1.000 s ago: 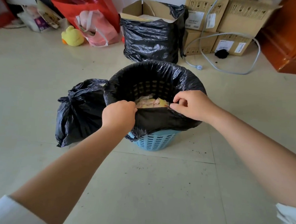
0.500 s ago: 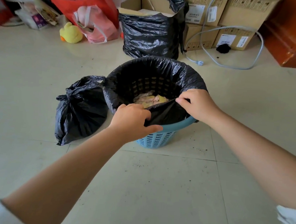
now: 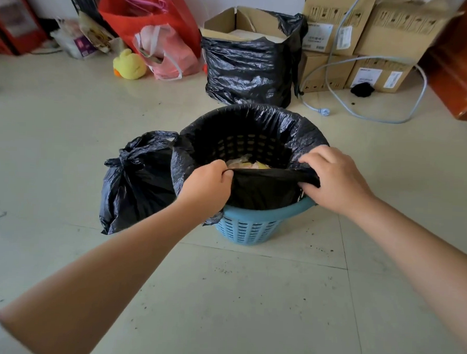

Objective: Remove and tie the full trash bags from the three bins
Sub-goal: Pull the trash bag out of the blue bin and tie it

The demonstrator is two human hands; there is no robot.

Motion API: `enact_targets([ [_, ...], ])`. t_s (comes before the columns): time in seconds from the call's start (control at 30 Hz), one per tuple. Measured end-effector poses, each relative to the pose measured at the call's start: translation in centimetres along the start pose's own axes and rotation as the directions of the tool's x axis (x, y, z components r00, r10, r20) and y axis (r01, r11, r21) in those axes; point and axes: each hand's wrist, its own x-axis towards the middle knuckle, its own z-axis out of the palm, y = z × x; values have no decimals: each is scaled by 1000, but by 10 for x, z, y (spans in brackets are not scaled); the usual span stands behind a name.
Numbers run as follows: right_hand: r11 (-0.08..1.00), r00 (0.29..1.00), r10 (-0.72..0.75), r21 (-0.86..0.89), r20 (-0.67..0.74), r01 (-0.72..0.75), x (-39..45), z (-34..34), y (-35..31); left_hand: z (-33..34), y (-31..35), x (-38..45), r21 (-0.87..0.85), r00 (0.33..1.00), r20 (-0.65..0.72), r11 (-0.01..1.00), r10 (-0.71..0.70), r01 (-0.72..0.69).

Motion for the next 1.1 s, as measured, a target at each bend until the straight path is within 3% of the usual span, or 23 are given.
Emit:
enact_targets([
  [0.1, 991, 988, 134, 2, -76, -134, 3, -14, 8, -10, -2, -4, 108, 994, 91, 992, 57, -67],
  [0.17, 955, 952, 296, 17, -75, -295, 7, -26, 14, -21, -5, -5, 317, 984, 154, 938, 93, -138],
  [0.23, 914, 913, 405, 26, -55, -404, 11, -34, 22, -33, -10, -4, 496, 991, 86, 859, 102, -131],
  [0.33, 846, 847, 531, 55, -7, -530, 17, -45, 31, -50, -20, -1, 485, 998, -58, 874, 21, 10],
  [0.43, 800, 817, 568, 165, 101, -577, 21, -51, 29, -49, -14, -12, 487, 995, 80, 868, 61, -92],
  [0.53, 772, 817, 556, 269, 152, -576, 29, -58, 17, -28, 9, -22, 515, 975, 202, 836, 95, -188],
  [0.63, 782, 845, 508, 321, 170, -535, 36, -64, 10, -5, 21, -16, 573, 977, 214, 810, -2, -123],
  [0.8, 903, 897, 370, 132, 241, -408, 31, -75, 20, 3, 17, -7, 610, 983, 147, 792, -107, -5],
  [0.97, 919, 885, 394, -74, 248, -388, 23, -84, 39, -14, 3, -16, 440, 978, 203, 897, -57, -39],
  [1.1, 898, 838, 403, -334, 368, -286, 23, -87, 43, -21, -5, -25, 492, 971, 223, 870, -82, -40],
])
